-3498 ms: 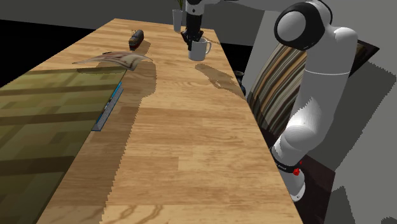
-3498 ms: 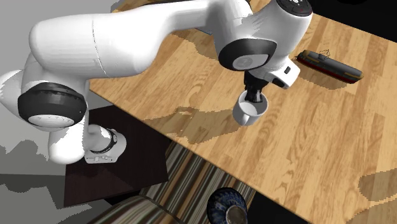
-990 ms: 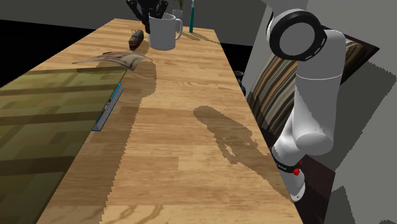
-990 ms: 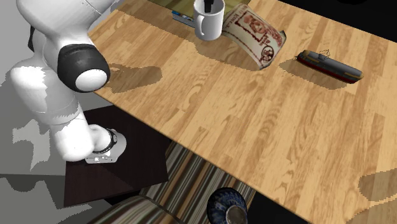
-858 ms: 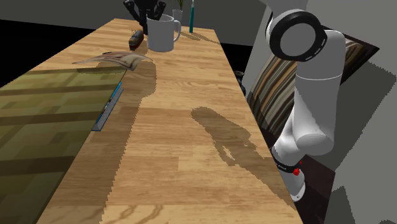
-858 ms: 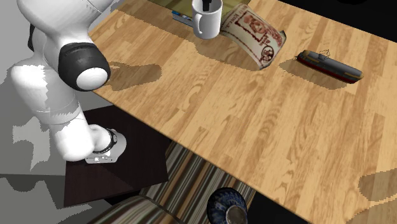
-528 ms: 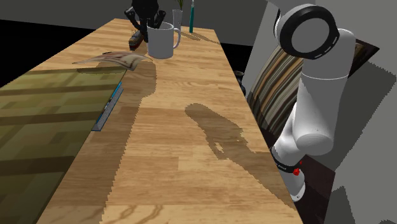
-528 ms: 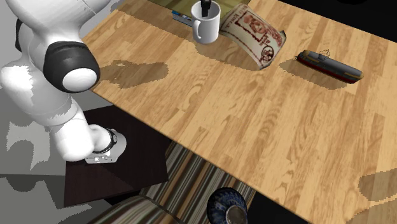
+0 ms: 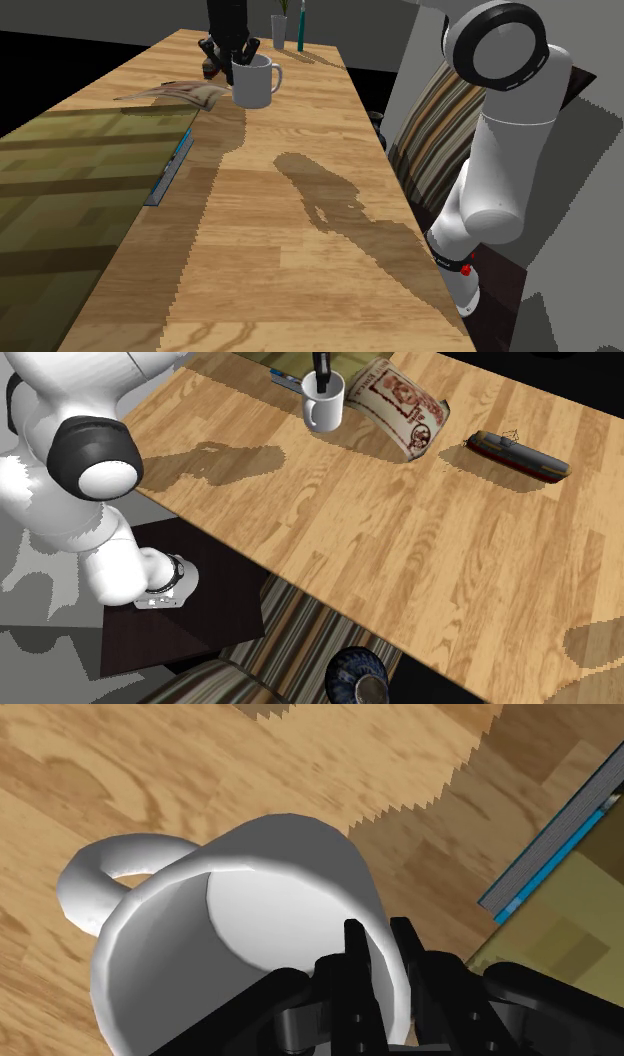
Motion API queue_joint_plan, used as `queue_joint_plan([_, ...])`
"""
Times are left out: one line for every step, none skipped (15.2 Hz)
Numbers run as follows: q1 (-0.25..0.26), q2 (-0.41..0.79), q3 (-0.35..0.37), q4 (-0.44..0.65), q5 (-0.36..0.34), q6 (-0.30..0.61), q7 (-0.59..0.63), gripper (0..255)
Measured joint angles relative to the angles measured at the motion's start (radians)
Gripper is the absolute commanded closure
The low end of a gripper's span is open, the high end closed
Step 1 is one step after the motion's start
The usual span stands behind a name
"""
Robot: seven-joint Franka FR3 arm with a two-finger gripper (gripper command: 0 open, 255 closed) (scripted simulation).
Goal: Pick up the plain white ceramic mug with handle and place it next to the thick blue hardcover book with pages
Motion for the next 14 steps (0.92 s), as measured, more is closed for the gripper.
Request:
queue_joint_plan([-0.001,-0.007,0.0,-0.024,0.001,0.017,0.0,255])
queue_joint_plan([-0.002,-0.01,0.0,-0.039,0.002,0.029,0.0,255])
queue_joint_plan([-0.003,-0.014,0.0,-0.059,0.002,0.045,0.001,255])
queue_joint_plan([-0.003,-0.017,-0.001,-0.076,0.003,0.059,0.001,255])
queue_joint_plan([-0.005,-0.027,-0.001,-0.103,0.004,0.076,0.001,255])
queue_joint_plan([-0.006,-0.032,-0.001,-0.125,0.005,0.094,0.001,255])
queue_joint_plan([-0.007,-0.033,-0.002,-0.142,0.005,0.11,-0.001,255])
queue_joint_plan([-0.008,-0.036,-0.002,-0.158,0.006,0.123,0.0,255])
queue_joint_plan([-0.009,-0.041,-0.002,-0.18,0.007,0.14,0.0,255])
queue_joint_plan([-0.01,-0.046,-0.002,-0.202,0.007,0.156,0.0,255])
queue_joint_plan([-0.01,-0.048,-0.002,-0.217,0.007,0.169,0.001,255])
queue_joint_plan([-0.011,-0.05,-0.003,-0.231,0.008,0.182,0.0,255])
queue_joint_plan([-0.01,-0.048,-0.003,-0.239,0.007,0.192,0.001,255])
queue_joint_plan([-0.011,-0.051,-0.003,-0.258,0.008,0.207,0.001,255])
